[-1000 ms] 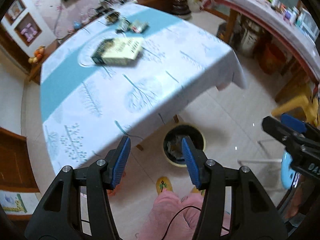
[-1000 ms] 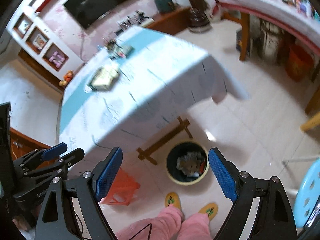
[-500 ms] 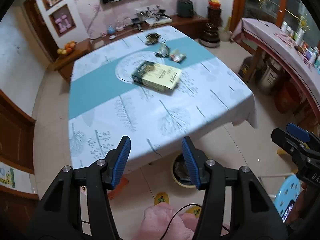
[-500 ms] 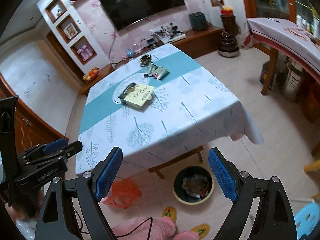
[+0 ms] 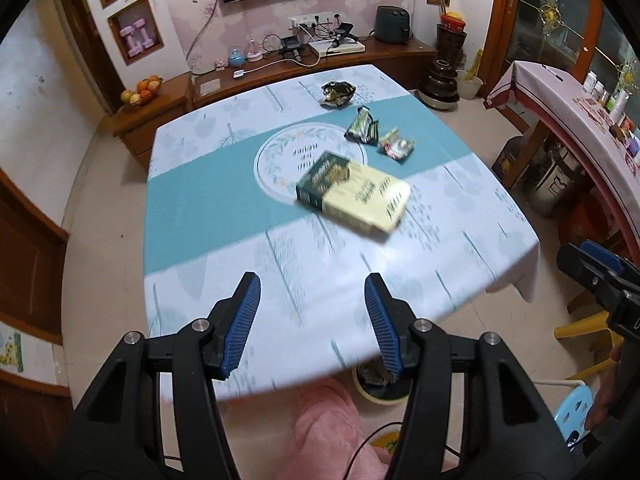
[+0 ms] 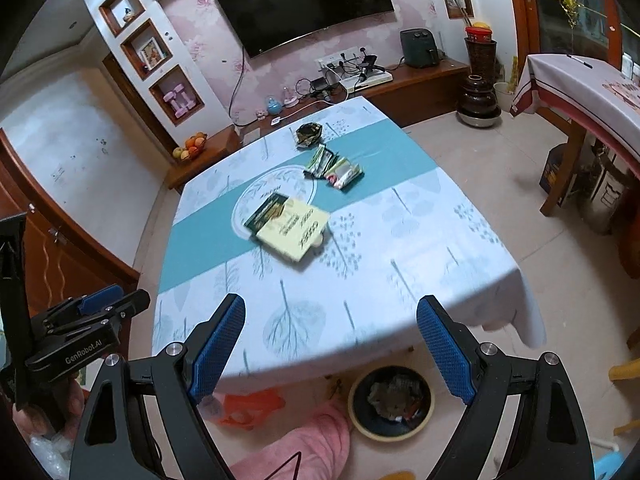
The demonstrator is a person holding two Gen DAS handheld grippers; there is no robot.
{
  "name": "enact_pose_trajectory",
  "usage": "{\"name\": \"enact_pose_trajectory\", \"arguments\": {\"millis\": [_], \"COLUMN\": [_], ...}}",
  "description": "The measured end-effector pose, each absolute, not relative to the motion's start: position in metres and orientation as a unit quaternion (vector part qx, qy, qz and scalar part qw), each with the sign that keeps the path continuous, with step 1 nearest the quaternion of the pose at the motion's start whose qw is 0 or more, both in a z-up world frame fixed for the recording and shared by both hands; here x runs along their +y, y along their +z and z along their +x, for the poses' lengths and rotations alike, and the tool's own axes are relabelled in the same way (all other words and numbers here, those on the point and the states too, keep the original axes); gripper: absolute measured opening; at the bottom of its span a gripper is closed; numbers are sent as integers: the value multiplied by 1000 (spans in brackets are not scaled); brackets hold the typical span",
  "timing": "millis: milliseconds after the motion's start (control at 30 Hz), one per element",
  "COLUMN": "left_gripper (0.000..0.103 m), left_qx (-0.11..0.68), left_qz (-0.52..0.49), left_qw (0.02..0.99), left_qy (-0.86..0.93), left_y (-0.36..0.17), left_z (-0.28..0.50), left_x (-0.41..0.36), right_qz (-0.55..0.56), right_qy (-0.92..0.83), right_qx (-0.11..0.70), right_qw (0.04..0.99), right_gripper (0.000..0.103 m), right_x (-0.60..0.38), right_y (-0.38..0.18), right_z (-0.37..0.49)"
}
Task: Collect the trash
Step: 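Grasp the green snack wrapper with the left tool while the right tool grasps the white-green wrapper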
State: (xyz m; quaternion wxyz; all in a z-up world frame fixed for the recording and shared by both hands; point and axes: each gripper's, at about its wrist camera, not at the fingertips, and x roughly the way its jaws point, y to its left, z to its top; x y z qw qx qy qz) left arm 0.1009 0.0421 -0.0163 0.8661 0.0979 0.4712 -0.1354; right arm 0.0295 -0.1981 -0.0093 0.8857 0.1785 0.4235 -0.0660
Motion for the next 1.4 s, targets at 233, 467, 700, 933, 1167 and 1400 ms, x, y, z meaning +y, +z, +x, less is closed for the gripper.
{"name": "enact_pose_trajectory", "arguments": {"millis": [233,467,700,933,1167,1400], "left_gripper": [51,52,52,52,52,52], "left_qx": [481,501,549,591,602,619], "left_qz": [127,145,132,116,111,105], "left_qw": [845,817,777,747,732,711], "left_qy": [-196,-245,-277,-283,-299,-316], "left_y": [-24,-54,-110,-163,-184,-199], "left_z": [237,360,438,482,503,509], "left_x": [14,-32,-86,-121,-140,-161], "right_qz": [208,235,263,275,242,248], "right_qy": [-100,-138,-166,-184,-199,-199], "right_qx": [450,480,507,539,555,551], "right_qw": [863,834,804,775,770,771], "right_gripper": [89,89,89,83,61,44], "right_x": [-225,-256,-279,-291,-287,-295], "right_y": [-28,-68,-127,-193,-220,-221], "right_z": [148,271,350,410,425,417]}}
